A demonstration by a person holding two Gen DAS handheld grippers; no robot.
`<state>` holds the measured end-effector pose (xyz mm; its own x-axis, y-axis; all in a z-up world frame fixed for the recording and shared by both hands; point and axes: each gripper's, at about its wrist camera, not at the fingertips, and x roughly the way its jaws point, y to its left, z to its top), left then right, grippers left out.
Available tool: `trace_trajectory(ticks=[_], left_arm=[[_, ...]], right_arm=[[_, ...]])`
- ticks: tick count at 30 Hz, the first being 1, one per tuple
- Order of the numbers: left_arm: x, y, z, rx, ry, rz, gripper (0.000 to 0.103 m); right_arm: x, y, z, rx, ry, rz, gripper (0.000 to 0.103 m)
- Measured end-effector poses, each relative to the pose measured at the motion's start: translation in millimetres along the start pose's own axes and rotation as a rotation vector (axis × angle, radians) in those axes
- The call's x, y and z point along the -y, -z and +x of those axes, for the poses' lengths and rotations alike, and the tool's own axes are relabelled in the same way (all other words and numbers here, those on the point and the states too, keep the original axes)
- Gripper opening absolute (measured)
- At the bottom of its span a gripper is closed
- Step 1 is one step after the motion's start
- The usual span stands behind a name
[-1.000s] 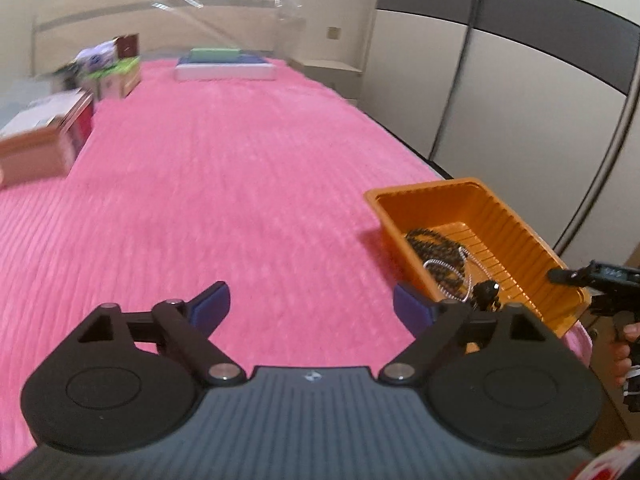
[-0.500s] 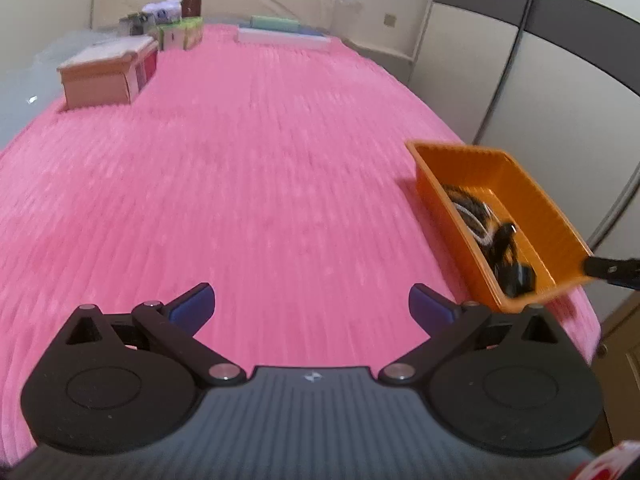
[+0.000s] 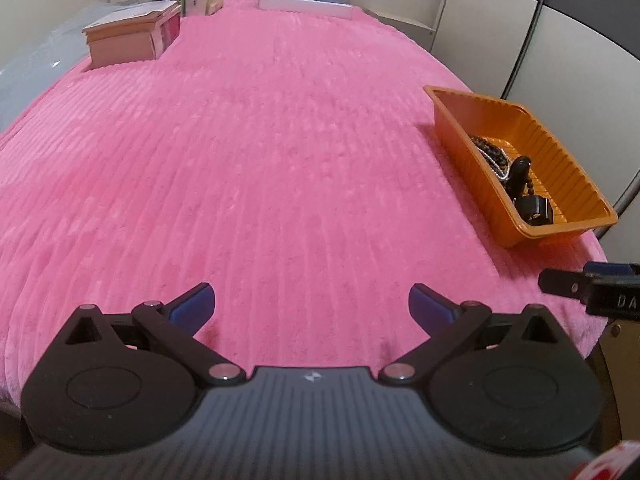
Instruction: Organize jewelry
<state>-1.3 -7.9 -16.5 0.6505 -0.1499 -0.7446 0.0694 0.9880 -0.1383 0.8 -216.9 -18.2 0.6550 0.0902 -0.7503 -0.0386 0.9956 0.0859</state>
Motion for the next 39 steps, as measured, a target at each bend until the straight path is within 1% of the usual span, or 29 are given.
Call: trace_trajectory(ticks=[3, 6, 20, 39], left_arm=[[3.2, -1.7, -0.9, -0.008, -0.004, -0.008, 0.102], [4.6, -2.7, -0.1, -0.021, -0.011, -0.018, 0.102], [9.6, 0.8, -0.4, -0.011, -0.022, -0.001, 0.103], [11.6, 0.0, -1.0, -0.005, -0.027, 0.002, 0.103]], right_arm=[[-4.5, 0.6, 0.8, -0.005, 0.006, -0.011, 0.081], [-7.2, -0.2, 0.9, -0.008, -0.010, -0.010, 0.081], [-20.5, -2.7, 6.4, -0.015, -0.039, -0.022, 0.081], [-20.5, -4.2, 6.8, -0.012, -0.038, -0.025, 0.081]])
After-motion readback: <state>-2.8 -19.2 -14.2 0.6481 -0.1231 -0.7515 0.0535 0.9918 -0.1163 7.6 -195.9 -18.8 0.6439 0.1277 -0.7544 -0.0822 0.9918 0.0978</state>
